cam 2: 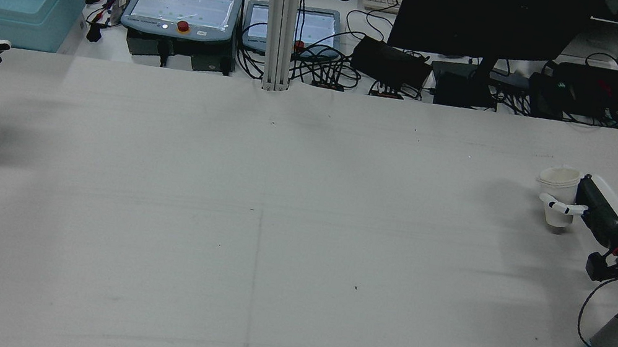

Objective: Pour water
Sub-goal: 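Lift the white cup with the right hand and bring beige cup forward, then tilt the white cup with the right hand over the beige cup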

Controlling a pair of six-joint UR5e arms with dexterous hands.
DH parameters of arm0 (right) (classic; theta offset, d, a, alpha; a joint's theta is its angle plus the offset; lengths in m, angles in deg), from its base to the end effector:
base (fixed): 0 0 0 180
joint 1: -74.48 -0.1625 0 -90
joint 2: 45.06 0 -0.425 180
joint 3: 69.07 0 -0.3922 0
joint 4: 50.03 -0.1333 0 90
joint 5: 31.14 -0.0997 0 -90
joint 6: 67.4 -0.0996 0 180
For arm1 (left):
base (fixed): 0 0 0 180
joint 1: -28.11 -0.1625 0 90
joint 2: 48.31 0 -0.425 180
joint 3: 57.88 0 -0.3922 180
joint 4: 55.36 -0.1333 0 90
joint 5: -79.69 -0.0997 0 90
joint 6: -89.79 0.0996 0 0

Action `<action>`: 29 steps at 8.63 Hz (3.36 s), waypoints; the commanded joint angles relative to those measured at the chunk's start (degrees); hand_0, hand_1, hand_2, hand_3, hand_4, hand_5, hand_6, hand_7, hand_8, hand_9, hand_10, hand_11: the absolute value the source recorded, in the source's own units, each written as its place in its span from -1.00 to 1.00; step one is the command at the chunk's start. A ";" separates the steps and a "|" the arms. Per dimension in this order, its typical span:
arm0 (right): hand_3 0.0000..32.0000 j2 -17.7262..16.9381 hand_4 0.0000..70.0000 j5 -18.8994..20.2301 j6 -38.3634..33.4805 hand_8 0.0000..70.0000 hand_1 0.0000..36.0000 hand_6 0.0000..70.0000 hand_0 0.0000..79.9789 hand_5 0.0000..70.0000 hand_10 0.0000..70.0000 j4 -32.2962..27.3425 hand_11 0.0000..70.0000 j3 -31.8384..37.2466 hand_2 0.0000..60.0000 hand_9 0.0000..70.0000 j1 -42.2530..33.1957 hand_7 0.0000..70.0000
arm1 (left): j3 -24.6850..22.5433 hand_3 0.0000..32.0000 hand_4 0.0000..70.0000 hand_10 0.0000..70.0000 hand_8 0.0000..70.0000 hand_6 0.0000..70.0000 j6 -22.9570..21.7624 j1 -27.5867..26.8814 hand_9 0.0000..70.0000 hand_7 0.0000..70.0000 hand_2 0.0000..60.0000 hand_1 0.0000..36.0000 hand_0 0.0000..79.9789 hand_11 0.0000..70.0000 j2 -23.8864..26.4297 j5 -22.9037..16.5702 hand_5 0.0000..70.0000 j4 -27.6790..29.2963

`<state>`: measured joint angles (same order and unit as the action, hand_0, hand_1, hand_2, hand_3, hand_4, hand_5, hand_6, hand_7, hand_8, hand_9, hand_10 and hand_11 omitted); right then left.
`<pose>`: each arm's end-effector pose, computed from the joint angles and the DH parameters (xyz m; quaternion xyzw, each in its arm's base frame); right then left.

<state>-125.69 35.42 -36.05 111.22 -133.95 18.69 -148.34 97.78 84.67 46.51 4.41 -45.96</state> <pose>-0.1624 -0.5464 0.7831 0.1221 -0.7135 0.6464 0.2410 0.1678 -0.5419 0.6219 -0.0966 0.7831 -0.6026 0.1195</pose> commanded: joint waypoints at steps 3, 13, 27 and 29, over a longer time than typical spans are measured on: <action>-1.00 -4.68 -0.33 -0.56 0.30 0.23 -0.18 0.37 0.17 0.73 0.91 1.17 1.00 -13.09 0.40 0.71 -7.73 0.99 | -0.33 -1.00 1.00 -0.89 -0.73 -0.63 0.18 -0.65 -0.79 -0.24 1.00 1.00 1.00 -0.77 1.23 -0.04 1.00 -0.61; -1.00 9.67 0.49 9.20 14.25 0.37 0.56 1.00 0.34 1.00 1.00 44.64 1.00 -50.43 1.00 0.86 -13.23 1.00 | 0.11 -1.00 1.00 -0.94 -0.76 -0.64 9.48 -18.48 -0.85 -0.35 1.00 1.00 0.97 -0.86 21.44 -0.30 1.00 -20.29; -1.00 34.14 1.00 -4.67 34.92 0.32 1.00 1.00 1.00 1.00 0.76 54.96 1.00 -36.81 1.00 0.75 16.92 1.00 | 5.20 -1.00 1.00 -0.96 -0.76 -0.59 13.19 -22.10 -0.86 -0.28 1.00 1.00 1.00 -0.87 42.02 -0.30 1.00 -35.33; -1.00 33.53 0.97 -5.30 35.28 0.27 1.00 1.00 1.00 1.00 0.77 54.96 1.00 -38.11 1.00 0.71 17.29 1.00 | 5.21 -1.00 1.00 -0.96 -0.76 -0.61 13.10 -21.49 -0.87 -0.30 1.00 1.00 0.99 -0.88 41.93 -0.39 1.00 -35.33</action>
<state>-91.94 31.15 -1.42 166.18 -170.89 34.82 -143.33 110.97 62.63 88.39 4.11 -81.26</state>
